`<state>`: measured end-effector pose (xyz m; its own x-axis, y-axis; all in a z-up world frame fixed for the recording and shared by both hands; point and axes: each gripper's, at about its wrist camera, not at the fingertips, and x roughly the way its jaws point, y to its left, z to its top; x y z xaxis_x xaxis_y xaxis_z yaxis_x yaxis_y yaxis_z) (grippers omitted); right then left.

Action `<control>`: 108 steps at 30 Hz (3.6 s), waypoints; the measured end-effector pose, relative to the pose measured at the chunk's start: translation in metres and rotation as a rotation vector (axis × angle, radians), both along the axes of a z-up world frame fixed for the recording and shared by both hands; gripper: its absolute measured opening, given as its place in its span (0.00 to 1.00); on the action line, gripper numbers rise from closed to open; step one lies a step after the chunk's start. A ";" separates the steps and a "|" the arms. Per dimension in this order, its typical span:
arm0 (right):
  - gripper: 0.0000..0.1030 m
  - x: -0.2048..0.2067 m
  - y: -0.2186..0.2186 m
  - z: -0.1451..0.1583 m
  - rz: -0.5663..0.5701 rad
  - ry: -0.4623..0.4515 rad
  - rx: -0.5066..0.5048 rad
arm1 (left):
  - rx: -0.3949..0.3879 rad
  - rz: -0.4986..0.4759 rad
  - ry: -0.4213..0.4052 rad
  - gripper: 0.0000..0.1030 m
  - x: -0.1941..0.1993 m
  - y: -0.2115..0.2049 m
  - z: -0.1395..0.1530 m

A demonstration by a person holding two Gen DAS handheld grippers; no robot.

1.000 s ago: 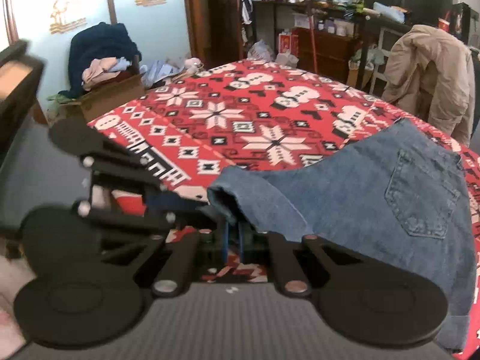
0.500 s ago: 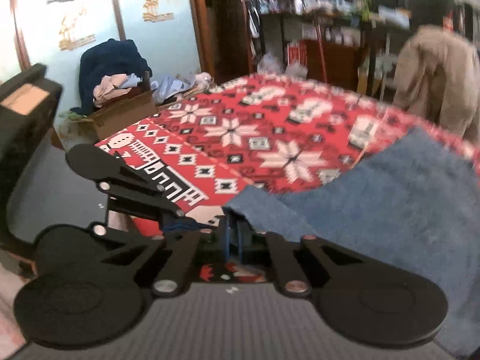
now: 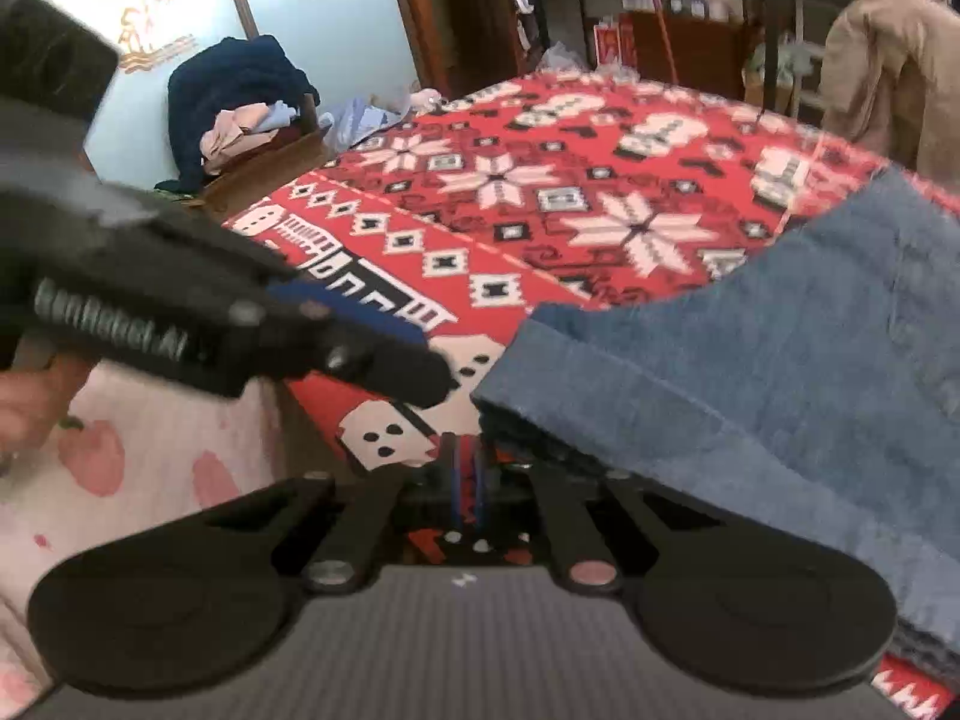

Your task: Fold clothes

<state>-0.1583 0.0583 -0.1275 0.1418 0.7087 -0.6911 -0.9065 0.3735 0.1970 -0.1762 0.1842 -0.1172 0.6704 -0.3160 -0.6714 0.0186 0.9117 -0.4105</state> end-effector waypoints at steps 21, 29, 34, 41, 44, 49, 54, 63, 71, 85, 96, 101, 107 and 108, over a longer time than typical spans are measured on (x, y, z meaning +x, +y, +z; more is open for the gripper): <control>0.15 0.067 -0.176 0.049 -0.467 -0.068 0.063 | -0.041 0.078 0.135 0.11 0.035 0.011 -0.026; 0.14 0.108 -0.223 0.013 -0.611 0.023 -0.088 | 0.106 0.081 0.039 0.15 0.028 0.001 0.001; 0.18 0.103 -0.245 0.019 -0.632 0.043 -0.051 | 0.170 0.005 -0.059 0.20 0.031 -0.021 0.018; 0.24 0.132 -0.254 0.021 -0.747 0.061 -0.003 | 0.158 -0.062 -0.043 0.20 0.064 -0.046 -0.002; 0.10 0.148 -0.252 0.006 -0.768 0.145 -0.028 | 0.223 -0.085 -0.001 0.12 0.076 -0.052 -0.015; 0.09 0.141 -0.261 0.001 -0.764 0.161 -0.030 | 0.267 -0.094 0.011 0.03 0.074 -0.042 -0.031; 0.14 0.137 -0.286 0.002 -0.813 0.259 0.060 | 0.245 -0.088 -0.006 0.03 0.073 -0.042 -0.022; 0.18 0.158 -0.269 -0.003 -0.838 0.240 0.070 | 0.194 -0.103 -0.005 0.18 0.082 -0.044 -0.023; 0.04 0.138 -0.253 -0.004 -0.825 0.136 -0.030 | 0.239 -0.112 0.003 0.11 0.079 -0.042 -0.033; 0.48 0.113 -0.256 0.035 -0.794 -0.043 -0.075 | 0.297 -0.064 -0.028 0.55 0.076 -0.058 0.007; 0.99 0.087 -0.237 0.062 -0.746 -0.088 -0.034 | 0.397 -0.003 0.062 0.71 0.079 -0.094 0.023; 0.99 0.080 -0.225 0.066 -0.813 -0.164 -0.118 | 0.451 0.017 0.047 0.79 0.077 -0.105 0.028; 0.99 0.076 -0.216 0.073 -0.850 -0.152 -0.112 | 0.460 0.047 0.089 0.79 0.084 -0.109 0.030; 0.99 0.075 -0.214 0.075 -0.851 -0.151 -0.116 | 0.466 0.047 0.098 0.79 0.085 -0.110 0.031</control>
